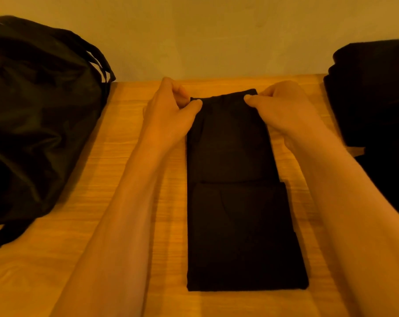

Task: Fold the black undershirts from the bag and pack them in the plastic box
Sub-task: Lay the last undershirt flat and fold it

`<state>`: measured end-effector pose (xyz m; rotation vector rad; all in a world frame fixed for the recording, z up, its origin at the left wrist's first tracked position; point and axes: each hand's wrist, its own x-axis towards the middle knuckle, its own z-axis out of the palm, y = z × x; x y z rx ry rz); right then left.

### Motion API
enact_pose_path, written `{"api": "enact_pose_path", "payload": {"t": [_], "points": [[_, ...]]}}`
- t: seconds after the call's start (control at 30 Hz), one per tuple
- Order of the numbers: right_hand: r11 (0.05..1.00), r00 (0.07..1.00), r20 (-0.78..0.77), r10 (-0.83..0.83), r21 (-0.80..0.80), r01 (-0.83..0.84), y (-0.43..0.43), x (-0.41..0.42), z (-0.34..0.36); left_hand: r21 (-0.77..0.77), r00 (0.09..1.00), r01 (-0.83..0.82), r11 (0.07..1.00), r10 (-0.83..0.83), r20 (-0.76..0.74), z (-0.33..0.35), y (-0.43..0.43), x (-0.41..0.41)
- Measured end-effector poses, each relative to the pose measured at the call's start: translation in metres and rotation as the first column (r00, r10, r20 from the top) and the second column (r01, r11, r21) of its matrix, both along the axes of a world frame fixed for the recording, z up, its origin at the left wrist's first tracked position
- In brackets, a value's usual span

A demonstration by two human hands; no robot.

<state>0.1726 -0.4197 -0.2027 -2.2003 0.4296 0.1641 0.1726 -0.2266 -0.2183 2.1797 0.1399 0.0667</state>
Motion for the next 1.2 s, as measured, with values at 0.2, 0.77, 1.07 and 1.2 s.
{"api": "enact_pose_path", "payload": {"t": [0.2,0.77,1.07,1.2], "points": [[0.995,0.996,0.065,0.052,-0.083,-0.047,0.0,-0.003,-0.002,0.025,0.99,0.136,0.99,-0.135,-0.031,0.004,0.005,-0.001],[0.992,0.968,0.229,0.098,-0.102,-0.076,-0.007,-0.008,-0.011,0.386,0.993,-0.117,0.915,0.117,0.024,0.002,-0.001,-0.009],[0.992,0.967,0.236,0.093,-0.106,-0.069,-0.007,-0.006,-0.015,0.295,0.998,0.022,0.955,-0.003,-0.064,0.002,-0.003,-0.004],[0.998,0.964,0.258,0.06,-0.04,-0.051,-0.008,-0.007,-0.018,-0.023,0.999,0.001,1.0,-0.002,-0.044,0.006,-0.006,-0.009]]}}
